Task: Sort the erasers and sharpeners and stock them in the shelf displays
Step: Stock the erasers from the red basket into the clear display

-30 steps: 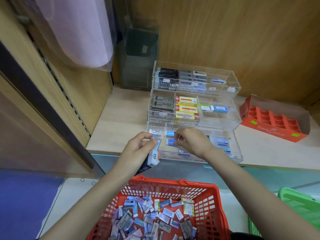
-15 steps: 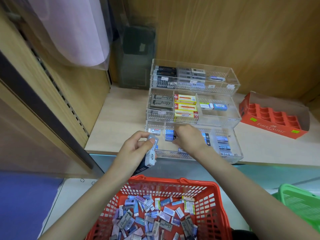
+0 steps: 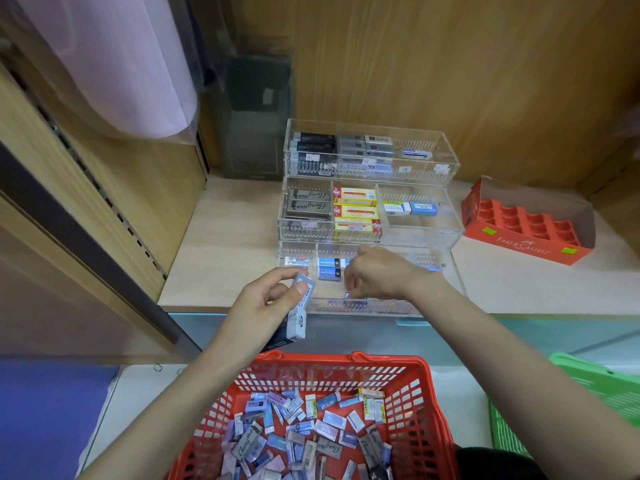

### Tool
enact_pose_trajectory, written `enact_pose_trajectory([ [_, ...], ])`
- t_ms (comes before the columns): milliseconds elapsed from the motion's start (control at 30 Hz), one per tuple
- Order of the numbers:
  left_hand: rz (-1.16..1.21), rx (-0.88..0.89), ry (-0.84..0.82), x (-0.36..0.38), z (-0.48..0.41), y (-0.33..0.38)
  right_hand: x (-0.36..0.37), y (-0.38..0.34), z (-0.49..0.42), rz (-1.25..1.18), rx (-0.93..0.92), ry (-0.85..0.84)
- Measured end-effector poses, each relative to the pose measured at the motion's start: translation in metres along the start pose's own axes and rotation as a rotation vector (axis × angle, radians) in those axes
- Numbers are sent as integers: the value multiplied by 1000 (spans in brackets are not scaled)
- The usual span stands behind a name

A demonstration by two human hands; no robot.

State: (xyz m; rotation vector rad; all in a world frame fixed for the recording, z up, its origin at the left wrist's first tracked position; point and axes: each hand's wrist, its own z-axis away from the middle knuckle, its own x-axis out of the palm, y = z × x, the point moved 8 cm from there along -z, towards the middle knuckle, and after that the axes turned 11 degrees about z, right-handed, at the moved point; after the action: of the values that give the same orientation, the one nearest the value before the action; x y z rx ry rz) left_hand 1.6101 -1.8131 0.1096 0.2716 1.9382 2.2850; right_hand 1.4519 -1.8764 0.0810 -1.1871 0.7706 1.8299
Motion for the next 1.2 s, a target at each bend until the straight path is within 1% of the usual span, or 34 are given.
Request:
enact_pose_trajectory([
  [67,-6,6,-3,1,0,1,4,0,-4,-5,14,-15],
  [133,-10,13,-5,1,0,0,0,2,-4,-56,45,27],
  [167,-15,14,-6,0,0,0,-4,4,-3,-143,64,84],
  [267,-18,18,2,-2,-1,0,-17,13,10,-674,164,299],
  [300,-16,18,8,-3,-1,0,-17,14,14,-804,182,348],
  [400,-23,22,17,-4,-1,-1,-7,14,18,-1004,254,384],
  [500,-22,26,20,-5,-1,-1,3,16,19,-1200,364,360],
  [633,-26,21,27,-6,-2,-2,15,12,16,-1169,468,251],
  [833,-33,19,26,-7,-2,-1,13,16,17,-1220,499,359],
  [933,-43,15,32,-8,-1,-2,23,17,20,-1264,583,327],
  [1000,-54,12,25,-7,-1,-1,26,15,18,-1171,613,269],
  [1067,-60,13,20,-6,-1,-1,22,11,14,-990,607,230],
  [1133,-63,21,18,-6,-1,0,18,8,9,-809,597,228],
  [1200,-62,23,17,-6,0,0,16,9,7,-752,586,219],
])
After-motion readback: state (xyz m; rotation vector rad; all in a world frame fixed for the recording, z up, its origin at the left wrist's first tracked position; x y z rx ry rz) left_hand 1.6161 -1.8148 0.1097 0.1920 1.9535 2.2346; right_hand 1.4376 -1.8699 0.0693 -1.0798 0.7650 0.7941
